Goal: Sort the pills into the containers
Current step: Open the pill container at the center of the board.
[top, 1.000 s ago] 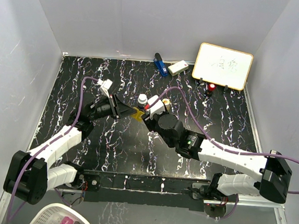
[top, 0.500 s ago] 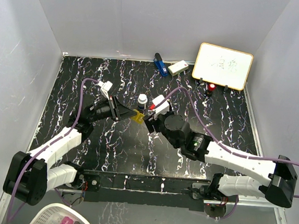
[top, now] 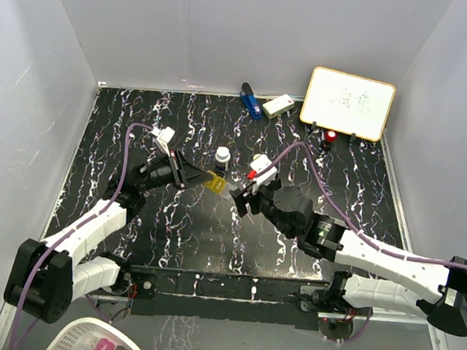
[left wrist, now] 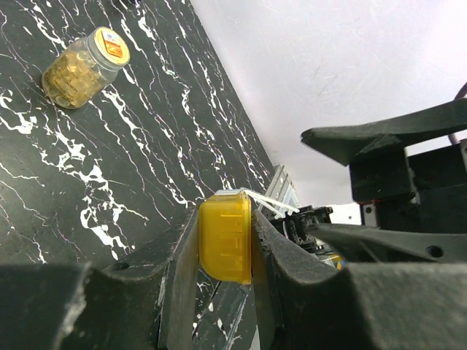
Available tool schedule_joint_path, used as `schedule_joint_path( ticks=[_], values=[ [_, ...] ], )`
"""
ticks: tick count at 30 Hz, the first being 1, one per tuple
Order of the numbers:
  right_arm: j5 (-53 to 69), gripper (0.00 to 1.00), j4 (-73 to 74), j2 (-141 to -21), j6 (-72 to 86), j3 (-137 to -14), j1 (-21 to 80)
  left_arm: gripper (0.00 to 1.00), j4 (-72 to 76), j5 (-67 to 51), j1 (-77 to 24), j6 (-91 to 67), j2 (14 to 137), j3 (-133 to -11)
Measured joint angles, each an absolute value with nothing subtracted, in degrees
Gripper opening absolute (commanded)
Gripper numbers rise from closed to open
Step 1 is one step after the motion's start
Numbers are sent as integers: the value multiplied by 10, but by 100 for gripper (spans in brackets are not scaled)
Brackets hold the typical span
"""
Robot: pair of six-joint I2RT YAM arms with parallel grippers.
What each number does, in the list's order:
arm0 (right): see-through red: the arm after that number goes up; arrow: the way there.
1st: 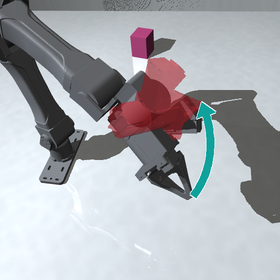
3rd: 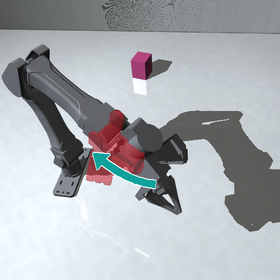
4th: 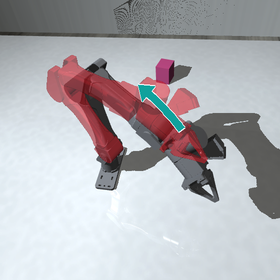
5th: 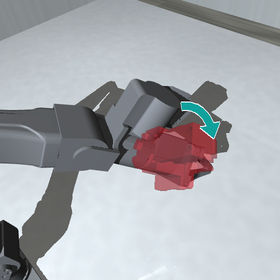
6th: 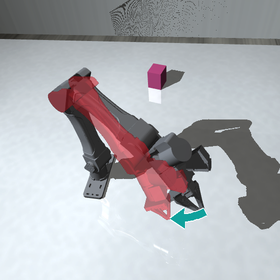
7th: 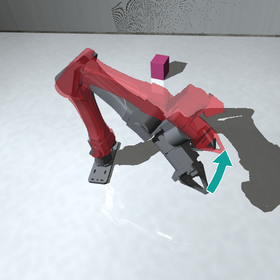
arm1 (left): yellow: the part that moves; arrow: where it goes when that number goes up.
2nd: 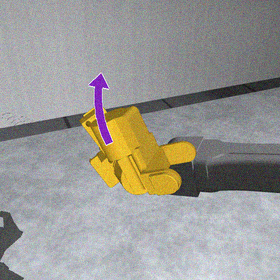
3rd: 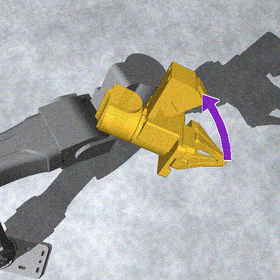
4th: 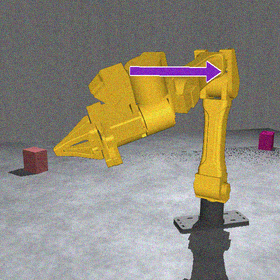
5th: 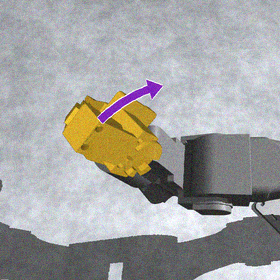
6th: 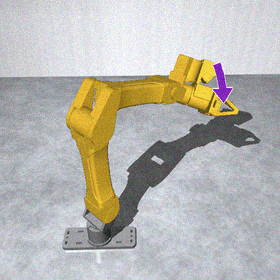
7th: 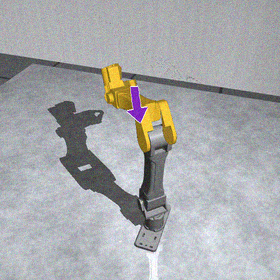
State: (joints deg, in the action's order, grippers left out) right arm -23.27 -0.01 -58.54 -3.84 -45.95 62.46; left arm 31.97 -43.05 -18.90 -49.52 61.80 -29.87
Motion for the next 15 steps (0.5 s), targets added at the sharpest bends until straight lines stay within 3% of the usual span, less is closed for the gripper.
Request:
schedule_joint_path(
  ticks=[10, 15],
  values=[
    [-194, 66, 17, -566, -13, -408, 625, 0, 312, -426, -189, -501, 626, -299],
    [-204, 54, 13, -570, -10, -403, 625, 0, 313, -429, -189, -510, 626, -299]
  ],
)
